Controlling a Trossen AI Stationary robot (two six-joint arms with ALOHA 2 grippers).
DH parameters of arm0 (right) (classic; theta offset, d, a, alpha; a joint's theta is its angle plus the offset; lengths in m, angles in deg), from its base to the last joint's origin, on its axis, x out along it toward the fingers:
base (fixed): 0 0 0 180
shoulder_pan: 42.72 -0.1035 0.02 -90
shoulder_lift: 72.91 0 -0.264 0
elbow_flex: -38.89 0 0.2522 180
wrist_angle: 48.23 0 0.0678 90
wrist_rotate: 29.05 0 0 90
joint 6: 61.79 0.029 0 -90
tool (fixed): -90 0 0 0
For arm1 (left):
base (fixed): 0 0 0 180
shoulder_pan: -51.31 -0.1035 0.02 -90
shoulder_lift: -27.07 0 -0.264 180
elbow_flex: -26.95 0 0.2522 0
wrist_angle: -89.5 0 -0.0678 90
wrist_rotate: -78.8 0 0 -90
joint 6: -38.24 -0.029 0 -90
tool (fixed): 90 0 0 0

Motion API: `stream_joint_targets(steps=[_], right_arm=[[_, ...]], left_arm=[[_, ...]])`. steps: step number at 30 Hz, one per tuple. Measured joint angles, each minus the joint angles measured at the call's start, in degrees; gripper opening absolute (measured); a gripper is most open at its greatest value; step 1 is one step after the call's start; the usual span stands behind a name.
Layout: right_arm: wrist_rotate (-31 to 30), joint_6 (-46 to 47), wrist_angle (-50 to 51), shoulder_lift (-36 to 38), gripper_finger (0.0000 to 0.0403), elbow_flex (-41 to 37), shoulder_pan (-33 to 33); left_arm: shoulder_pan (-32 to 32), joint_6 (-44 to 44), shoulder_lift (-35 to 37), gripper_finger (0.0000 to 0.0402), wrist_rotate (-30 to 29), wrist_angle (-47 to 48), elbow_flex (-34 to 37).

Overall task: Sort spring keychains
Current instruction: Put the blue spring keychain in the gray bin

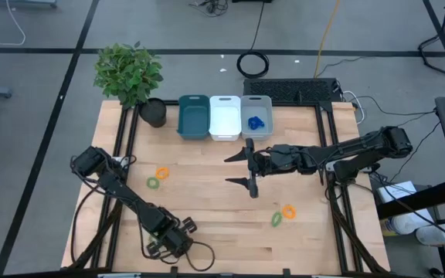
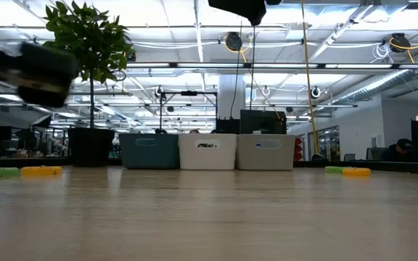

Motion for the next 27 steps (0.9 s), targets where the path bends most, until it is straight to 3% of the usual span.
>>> stream_joint_targets(steps=[7,16,27], right_arm=[[-0.1,-0.8,0.0,0.2,0.0279,0.0,0.0],[0.0,-1.2,1.7,0.2,0.0279,0.0,0.0],[0.0,-3.5,1.1,0.2,0.0279,0.0,0.0]], left_arm=[[-3.7,6.0,0.0,0.001,-0.4,-8.0,0.0],[-7.1,12.5,4.3,0.001,-10.6,-9.7,0.1],[-9.6,10.1,15.7,0.001,-22.4,-14.8,3.0]])
